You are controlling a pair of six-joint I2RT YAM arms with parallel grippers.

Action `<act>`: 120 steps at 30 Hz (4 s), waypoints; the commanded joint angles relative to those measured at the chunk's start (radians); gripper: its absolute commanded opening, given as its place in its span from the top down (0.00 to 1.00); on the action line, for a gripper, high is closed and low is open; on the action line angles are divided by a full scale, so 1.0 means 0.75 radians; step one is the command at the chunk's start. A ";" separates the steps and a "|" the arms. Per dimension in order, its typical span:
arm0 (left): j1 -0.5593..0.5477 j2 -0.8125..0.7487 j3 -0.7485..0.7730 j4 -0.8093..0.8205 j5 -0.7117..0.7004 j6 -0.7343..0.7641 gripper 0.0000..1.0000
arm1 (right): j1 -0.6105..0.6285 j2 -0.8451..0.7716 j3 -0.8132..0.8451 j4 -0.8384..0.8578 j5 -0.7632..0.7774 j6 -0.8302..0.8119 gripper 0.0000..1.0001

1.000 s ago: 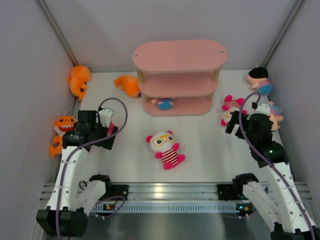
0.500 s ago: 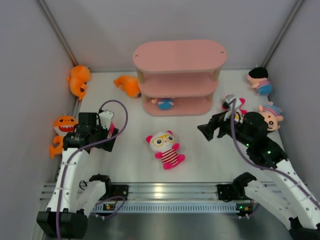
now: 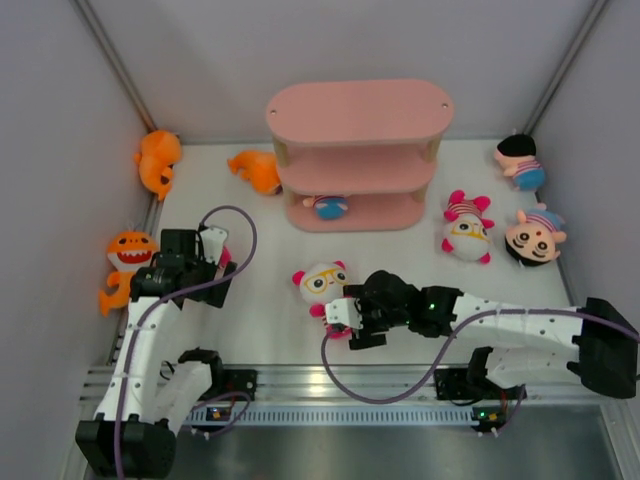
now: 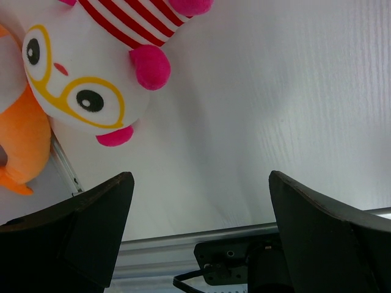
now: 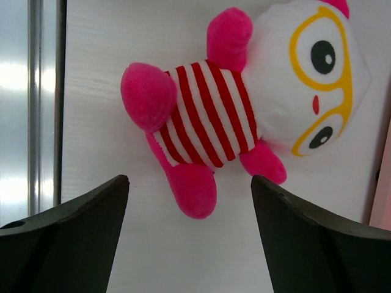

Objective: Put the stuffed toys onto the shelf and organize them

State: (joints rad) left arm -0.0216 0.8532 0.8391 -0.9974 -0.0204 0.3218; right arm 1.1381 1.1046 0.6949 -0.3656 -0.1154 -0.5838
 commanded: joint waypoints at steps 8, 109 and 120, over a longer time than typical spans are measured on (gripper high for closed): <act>0.006 -0.002 -0.020 0.054 -0.003 0.021 0.02 | 0.041 0.321 -0.033 0.408 0.111 -0.205 0.21; 0.004 -0.013 0.063 0.056 0.088 0.043 0.02 | -1.650 -0.552 0.274 0.101 0.409 0.906 1.00; 0.002 -0.004 0.505 -0.024 0.685 0.078 0.02 | -1.606 -0.492 0.877 0.031 -1.111 0.750 0.96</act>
State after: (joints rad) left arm -0.0216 0.8719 1.1633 -1.0100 0.2756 0.3622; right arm -0.0860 0.5915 1.2694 -0.2951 -0.4316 -0.0189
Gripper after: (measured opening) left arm 0.982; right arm 0.049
